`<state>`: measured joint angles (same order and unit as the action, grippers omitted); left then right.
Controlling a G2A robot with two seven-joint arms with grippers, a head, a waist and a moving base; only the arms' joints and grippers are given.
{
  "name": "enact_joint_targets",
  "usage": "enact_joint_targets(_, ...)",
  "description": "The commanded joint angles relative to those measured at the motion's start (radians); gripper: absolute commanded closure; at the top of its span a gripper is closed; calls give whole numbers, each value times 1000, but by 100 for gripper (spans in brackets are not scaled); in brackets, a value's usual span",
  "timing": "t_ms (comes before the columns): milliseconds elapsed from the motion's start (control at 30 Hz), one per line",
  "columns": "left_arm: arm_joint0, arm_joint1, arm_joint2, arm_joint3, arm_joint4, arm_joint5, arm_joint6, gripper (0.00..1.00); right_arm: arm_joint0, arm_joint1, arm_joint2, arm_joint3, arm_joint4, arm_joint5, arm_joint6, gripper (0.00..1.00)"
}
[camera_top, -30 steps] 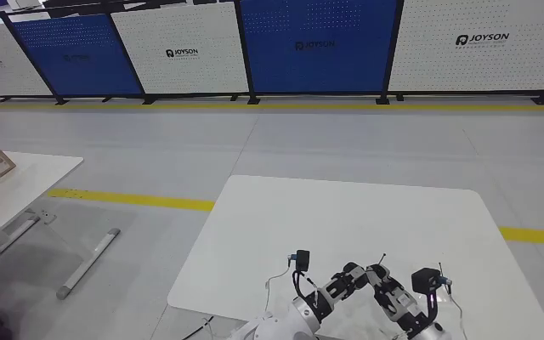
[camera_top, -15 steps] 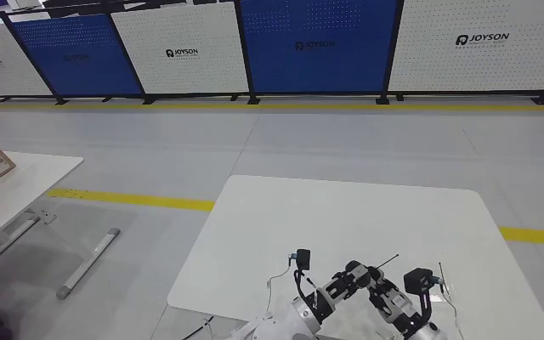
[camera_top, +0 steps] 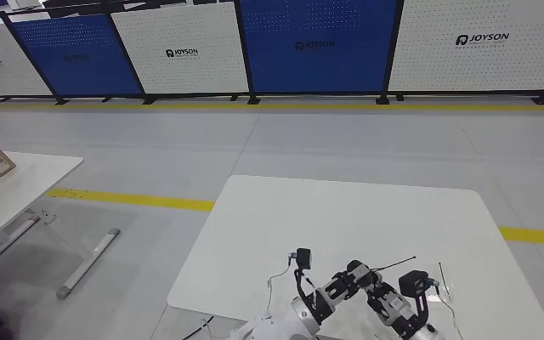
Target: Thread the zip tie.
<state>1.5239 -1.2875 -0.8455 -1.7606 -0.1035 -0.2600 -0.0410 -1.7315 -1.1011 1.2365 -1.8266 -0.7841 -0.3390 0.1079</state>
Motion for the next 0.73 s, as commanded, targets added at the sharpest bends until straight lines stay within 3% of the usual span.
enact_joint_targets(0, 3, 1, -3, -5, 0, -2, -1, 100, 0, 0, 0, 3, -1, 0, -1, 100)
enact_joint_targets(167, 6, 2, -7, -9, 5, 4, 6, 100, -1, -1, 1, 5, 5, -1, -6, 100)
enact_joint_targets(267, 5, 0, -15, -5, -4, 30, 38, 100, -7, -2, 12, 12, 40, 2, -25, 100)
enact_joint_targets(300, 4, 0, -20, -3, -7, 40, 51, 100, -9, -3, 21, 16, 62, 16, -37, 92)
enact_joint_targets(367, 3, -1, -30, 0, -18, 58, 71, 100, -14, -4, 35, 17, 97, 30, -52, 87)
enact_joint_targets(400, 4, -1, -36, 2, -24, 64, 77, 100, -17, -4, 41, 17, 109, 28, -57, 72)
enact_joint_targets(533, 13, 2, -72, 12, -57, 86, 103, 100, -39, -4, 74, 13, 162, 13, -99, 47)
enact_joint_targets(567, 18, 3, -84, 14, -68, 91, 108, 100, -45, -4, 81, 9, 171, 9, -108, 16)
enact_joint_targets(600, 23, 5, -96, 16, -77, 97, 97, 100, -53, -4, 88, 6, 179, 4, -113, 0)
enact_joint_targets(700, 33, 12, -115, 13, -96, 129, 53, 100, -55, -4, 89, 5, 182, 3, -114, 0)
